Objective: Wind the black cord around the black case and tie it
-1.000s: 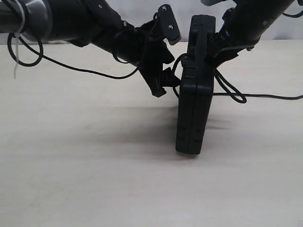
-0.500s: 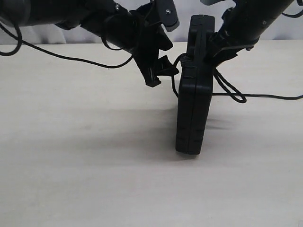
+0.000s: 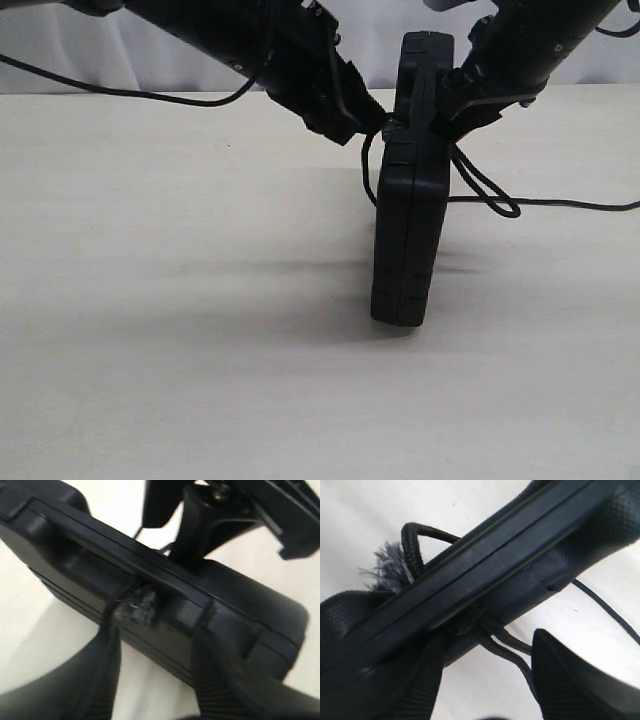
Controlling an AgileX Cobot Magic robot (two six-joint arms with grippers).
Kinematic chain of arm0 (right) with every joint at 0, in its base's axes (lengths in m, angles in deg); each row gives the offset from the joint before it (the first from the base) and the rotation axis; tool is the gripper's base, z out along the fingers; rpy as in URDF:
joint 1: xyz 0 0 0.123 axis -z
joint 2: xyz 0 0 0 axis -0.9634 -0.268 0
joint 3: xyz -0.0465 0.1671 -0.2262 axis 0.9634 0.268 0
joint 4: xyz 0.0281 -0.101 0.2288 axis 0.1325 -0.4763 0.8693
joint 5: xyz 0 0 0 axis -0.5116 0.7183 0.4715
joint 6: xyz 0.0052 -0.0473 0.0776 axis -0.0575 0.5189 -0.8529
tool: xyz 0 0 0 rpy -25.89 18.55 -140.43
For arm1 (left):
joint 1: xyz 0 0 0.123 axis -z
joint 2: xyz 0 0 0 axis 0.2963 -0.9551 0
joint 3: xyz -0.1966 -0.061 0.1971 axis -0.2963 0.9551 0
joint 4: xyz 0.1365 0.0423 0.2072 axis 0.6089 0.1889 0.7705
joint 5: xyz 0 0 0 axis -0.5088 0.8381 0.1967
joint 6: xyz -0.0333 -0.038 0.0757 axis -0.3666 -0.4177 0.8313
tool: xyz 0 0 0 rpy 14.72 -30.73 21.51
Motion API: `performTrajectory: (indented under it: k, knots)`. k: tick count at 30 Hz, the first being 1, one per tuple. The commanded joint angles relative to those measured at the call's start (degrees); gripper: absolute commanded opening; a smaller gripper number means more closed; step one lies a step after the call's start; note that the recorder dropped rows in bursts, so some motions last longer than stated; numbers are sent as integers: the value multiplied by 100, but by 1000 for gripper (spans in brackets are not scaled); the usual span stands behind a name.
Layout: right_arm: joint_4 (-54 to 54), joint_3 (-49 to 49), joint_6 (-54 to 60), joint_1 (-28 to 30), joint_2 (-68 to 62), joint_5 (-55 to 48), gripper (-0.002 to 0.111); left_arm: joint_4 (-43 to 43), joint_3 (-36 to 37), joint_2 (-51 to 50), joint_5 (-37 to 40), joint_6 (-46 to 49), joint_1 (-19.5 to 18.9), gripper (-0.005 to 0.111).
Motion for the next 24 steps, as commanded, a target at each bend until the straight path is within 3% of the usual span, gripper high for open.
performTrajectory:
  k: [1,5,9,16,24]
  knots:
    - [2,-36,-15,4,53,8,51,-459,-26,13,520,-116,5,23]
    - [2,-36,-15,4,53,8,51,-1379,-26,1,837,715,113,9]
    - [2,-24,-14,4,53,8,51,-1313,46,-53,434,895,306,0]
    - [2,-12,-14,4,53,8,51,-1300,480,-254,-264,1127,361,0]
    - [-163,-11,30,4,192,-172,51,-1289,543,-284,-374,1127,361,0]
